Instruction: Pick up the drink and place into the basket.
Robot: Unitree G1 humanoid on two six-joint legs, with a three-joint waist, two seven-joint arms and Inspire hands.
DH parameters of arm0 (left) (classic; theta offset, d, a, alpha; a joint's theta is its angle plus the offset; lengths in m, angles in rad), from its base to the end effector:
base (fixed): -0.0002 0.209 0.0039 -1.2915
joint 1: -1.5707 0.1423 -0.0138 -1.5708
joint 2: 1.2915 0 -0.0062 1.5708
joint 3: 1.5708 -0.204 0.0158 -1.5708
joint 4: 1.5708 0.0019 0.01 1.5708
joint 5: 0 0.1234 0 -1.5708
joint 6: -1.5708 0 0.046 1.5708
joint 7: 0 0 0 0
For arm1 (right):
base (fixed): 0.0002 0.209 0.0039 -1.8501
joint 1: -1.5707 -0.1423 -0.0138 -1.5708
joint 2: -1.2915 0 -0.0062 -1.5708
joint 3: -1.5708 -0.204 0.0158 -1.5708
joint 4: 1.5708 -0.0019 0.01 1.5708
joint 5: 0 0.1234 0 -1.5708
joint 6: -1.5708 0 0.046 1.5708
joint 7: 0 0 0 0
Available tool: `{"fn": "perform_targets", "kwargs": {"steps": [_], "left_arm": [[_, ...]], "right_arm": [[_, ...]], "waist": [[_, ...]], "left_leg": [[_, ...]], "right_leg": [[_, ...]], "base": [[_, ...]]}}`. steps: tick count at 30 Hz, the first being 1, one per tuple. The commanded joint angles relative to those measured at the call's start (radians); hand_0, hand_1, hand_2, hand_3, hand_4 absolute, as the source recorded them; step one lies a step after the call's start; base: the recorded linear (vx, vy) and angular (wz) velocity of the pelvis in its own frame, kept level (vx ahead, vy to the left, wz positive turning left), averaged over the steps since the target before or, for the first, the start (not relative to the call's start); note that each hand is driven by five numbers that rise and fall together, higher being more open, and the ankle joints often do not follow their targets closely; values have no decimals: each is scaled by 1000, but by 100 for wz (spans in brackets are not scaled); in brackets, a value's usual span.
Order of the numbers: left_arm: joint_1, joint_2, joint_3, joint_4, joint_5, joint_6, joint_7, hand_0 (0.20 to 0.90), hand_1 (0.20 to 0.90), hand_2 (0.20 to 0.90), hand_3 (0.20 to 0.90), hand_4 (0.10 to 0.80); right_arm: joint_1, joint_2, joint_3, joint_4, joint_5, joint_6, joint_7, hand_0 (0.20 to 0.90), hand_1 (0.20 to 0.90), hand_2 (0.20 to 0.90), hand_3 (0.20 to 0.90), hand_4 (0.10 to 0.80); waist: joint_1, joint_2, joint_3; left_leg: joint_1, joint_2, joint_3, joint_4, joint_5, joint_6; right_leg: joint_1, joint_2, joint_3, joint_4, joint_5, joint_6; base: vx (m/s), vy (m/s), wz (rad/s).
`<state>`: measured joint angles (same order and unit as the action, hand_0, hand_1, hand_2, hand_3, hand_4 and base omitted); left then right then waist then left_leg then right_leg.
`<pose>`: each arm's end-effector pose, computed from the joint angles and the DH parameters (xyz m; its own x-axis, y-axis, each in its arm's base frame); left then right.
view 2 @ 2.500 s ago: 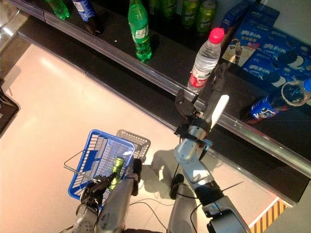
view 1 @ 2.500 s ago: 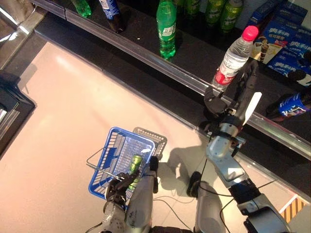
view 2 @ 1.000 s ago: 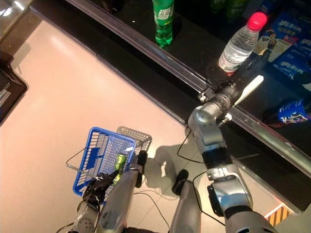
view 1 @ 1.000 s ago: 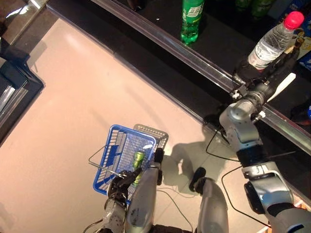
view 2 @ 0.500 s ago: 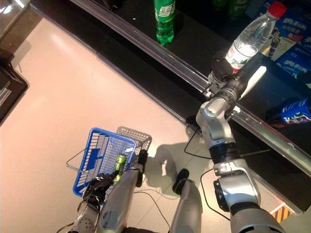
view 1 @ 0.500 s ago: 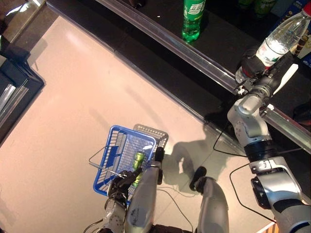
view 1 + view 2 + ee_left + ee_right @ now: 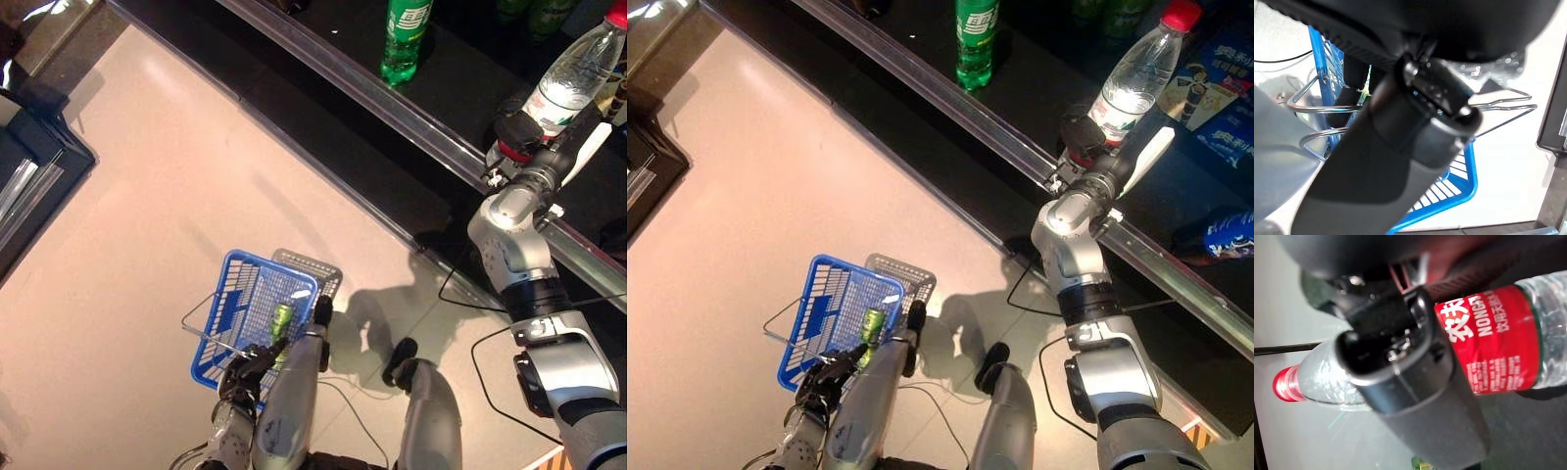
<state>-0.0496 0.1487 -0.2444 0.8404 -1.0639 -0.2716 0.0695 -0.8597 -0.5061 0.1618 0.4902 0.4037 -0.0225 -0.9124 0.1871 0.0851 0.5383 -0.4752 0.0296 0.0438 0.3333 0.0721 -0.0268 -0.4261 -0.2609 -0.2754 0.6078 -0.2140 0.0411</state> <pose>0.1447 0.1763 -0.0884 0.7695 0.1799 -0.6128 -0.5357 0.7042 -0.4660 0.3367 -0.2045 0.1881 0.6289 -0.6991 0.3403 0.6923 0.7027 0.1643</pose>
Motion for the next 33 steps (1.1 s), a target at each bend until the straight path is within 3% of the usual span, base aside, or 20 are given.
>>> {"fn": "perform_targets", "kwargs": {"steps": [1, 12, 26, 33], "left_arm": [[72, 71, 11, -157, 14, -113, -58, 300, 300, 300, 200, 100], [116, 68, 82, -285, -50, -177, -173, 300, 300, 300, 200, 100], [131, 139, 32, -615, -49, -224, -310, 300, 300, 300, 200, 100], [142, 205, -4, -824, 92, -210, -280, 300, 300, 300, 200, 100]], "right_arm": [[-129, -123, -15, -290, -107, -126, 37, 300, 300, 300, 200, 100], [55, -45, -9, -656, -208, -134, 283, 300, 300, 300, 200, 100], [213, 25, 104, -829, -108, -130, 502, 300, 300, 300, 200, 100], [256, 81, 223, -828, -88, -59, 549, 300, 300, 300, 200, 100]], "waist": [[-9, -12, -18], [-51, -16, -18], [-52, -22, -70], [-14, -27, -97]], "left_leg": [[46, 39, -39, 144, -123, 0], [144, 53, -22, 155, -80, -23], [221, 74, -11, 95, -30, -43], [248, 61, -29, 86, -37, -40]], "right_leg": [[62, -19, 3, -82, 119, -5], [163, 7, 21, -71, 81, -31], [263, 36, 18, -140, 88, -41], [322, 36, -13, -168, 85, -43]], "base": [[0, 0, 0], [7, 15, -3], [-4, 2, -4], [20, -26, 7]]}}
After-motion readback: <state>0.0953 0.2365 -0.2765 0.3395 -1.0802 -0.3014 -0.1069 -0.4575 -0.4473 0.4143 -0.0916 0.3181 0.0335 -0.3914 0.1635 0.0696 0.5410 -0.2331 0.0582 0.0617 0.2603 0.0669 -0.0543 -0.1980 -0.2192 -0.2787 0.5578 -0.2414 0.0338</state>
